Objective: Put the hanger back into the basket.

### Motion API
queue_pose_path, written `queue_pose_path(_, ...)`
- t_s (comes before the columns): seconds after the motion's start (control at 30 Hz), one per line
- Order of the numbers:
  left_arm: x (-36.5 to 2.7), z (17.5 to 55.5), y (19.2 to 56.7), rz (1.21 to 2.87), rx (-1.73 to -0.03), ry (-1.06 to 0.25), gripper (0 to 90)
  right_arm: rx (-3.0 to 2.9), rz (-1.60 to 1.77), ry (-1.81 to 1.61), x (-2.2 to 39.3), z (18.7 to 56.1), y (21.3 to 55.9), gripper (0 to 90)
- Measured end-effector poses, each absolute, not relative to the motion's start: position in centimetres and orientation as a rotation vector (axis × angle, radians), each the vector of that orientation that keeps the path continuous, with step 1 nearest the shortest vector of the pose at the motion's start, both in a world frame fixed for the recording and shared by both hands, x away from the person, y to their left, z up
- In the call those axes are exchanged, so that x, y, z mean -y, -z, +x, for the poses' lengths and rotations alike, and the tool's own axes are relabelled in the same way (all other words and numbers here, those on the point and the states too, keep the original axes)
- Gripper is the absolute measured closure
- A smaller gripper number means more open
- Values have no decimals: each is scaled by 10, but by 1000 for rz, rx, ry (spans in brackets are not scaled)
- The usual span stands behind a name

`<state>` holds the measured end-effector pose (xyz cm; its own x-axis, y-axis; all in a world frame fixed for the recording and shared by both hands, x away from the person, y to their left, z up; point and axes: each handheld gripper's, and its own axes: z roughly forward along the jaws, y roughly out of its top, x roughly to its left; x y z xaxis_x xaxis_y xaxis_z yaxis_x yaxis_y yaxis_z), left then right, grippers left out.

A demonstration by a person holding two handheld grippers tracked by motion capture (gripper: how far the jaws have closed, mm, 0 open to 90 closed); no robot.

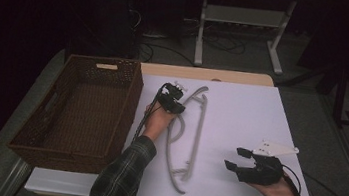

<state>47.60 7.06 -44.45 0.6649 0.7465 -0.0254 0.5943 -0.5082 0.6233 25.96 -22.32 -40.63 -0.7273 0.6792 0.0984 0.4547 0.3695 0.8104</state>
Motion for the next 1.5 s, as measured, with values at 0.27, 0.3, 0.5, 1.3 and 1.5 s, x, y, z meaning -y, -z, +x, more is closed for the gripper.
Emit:
queue_pose_path(0.27,-38,476,445,2299,-916,-249,817,-2379,1005,-1287,223,259,406,351)
queue_pose_path(0.3,-25,475,445,2323,-867,-239,822,-2376,1006,-1289,224,259,406,351)
queue_pose_path(0.5,16,466,445,2369,-727,-180,822,-2368,1009,-1303,226,259,405,353)
queue_pose_path(1.3,-40,415,396,2177,-718,-43,498,-2401,1003,-1267,224,261,410,586)
queue_pose_path(1.5,-84,379,400,2151,-778,-71,348,-2429,1042,-1197,221,277,424,841)
